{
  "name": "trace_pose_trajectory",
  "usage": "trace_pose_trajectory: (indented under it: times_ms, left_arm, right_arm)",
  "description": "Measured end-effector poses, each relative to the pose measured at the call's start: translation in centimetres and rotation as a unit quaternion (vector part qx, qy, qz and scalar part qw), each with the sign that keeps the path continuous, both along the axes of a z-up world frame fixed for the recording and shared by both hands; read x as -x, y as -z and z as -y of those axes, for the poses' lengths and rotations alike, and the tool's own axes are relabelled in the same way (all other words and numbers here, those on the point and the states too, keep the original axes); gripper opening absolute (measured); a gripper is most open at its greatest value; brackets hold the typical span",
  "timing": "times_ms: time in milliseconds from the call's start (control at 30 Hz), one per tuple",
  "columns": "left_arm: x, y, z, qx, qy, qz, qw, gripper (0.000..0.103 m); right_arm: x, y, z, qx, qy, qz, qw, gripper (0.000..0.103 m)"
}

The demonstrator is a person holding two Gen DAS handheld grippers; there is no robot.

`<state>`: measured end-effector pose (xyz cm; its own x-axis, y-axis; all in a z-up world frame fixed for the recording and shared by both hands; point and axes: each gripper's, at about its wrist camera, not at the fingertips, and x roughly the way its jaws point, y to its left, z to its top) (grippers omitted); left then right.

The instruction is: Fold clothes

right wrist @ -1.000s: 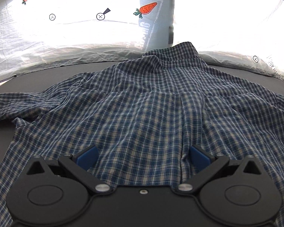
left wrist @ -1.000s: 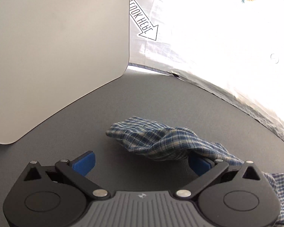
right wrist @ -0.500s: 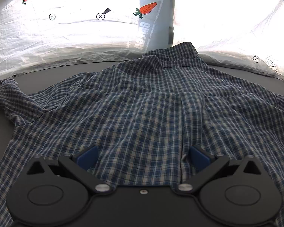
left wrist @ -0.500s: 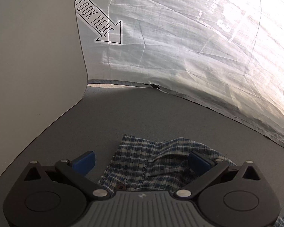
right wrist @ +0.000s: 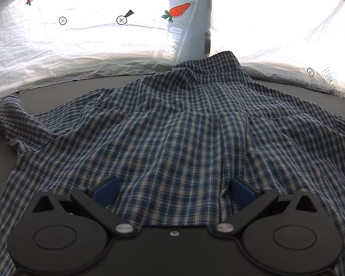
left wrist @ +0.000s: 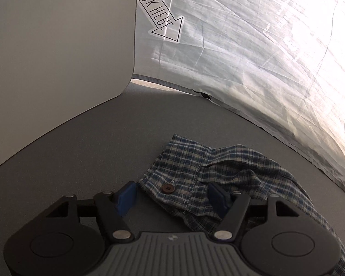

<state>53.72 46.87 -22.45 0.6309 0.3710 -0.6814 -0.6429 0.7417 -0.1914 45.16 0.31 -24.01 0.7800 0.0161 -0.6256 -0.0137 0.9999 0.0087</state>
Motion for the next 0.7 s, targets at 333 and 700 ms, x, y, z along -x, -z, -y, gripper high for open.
trace_pose_trajectory:
  times_ms: [333, 700]
  left_arm:
    - [3.7, -6.9, -1.9, -0.017, -0.042, 0.079, 0.9958, 0.003]
    - [10.9, -6.9, 0.7, -0.075, -0.050, -0.021, 0.9957, 0.003]
  right_arm:
    - [0.0, 0.0, 0.1, -0.001, -0.001, 0.000, 1.000, 0.103]
    - [0.0, 0.1, 0.1, -0.001, -0.001, 0.000, 1.000, 0.103]
